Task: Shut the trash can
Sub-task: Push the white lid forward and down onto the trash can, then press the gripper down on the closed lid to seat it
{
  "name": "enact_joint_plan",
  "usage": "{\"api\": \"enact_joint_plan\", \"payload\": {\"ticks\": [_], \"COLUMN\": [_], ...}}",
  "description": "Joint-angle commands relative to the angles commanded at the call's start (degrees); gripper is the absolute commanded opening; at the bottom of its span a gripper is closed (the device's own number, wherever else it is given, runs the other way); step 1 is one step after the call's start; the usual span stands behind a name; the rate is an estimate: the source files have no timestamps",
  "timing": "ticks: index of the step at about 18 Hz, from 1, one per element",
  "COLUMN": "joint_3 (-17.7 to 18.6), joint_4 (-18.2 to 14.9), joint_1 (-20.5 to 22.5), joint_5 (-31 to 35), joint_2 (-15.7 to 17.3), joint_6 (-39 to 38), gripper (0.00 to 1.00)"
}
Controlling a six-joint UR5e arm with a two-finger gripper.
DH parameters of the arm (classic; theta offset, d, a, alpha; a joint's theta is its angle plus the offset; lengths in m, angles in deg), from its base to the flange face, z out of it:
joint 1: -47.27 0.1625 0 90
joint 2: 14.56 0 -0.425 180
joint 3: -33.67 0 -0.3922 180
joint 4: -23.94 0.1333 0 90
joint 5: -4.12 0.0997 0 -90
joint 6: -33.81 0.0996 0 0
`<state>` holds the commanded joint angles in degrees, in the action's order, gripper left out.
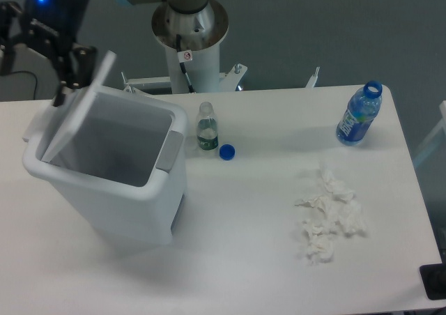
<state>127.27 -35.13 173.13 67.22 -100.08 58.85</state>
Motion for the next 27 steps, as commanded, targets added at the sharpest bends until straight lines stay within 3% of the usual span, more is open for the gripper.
{"api": "enact_joint_plan", "payload": {"ticks": [7,12,27], "joint_3": [1.2,1.2,2.5], "joint_4": [-0.1,0.0,0.0], "joint_1": [1.3,1.4,4.5], "joint_5": [3.6,3.7,4.5], "joint_2": [-0.5,-2.6,-4.7], "joint_6": [3.2,3.9,9.7], "gripper": [1.0,1.0,1.0]}}
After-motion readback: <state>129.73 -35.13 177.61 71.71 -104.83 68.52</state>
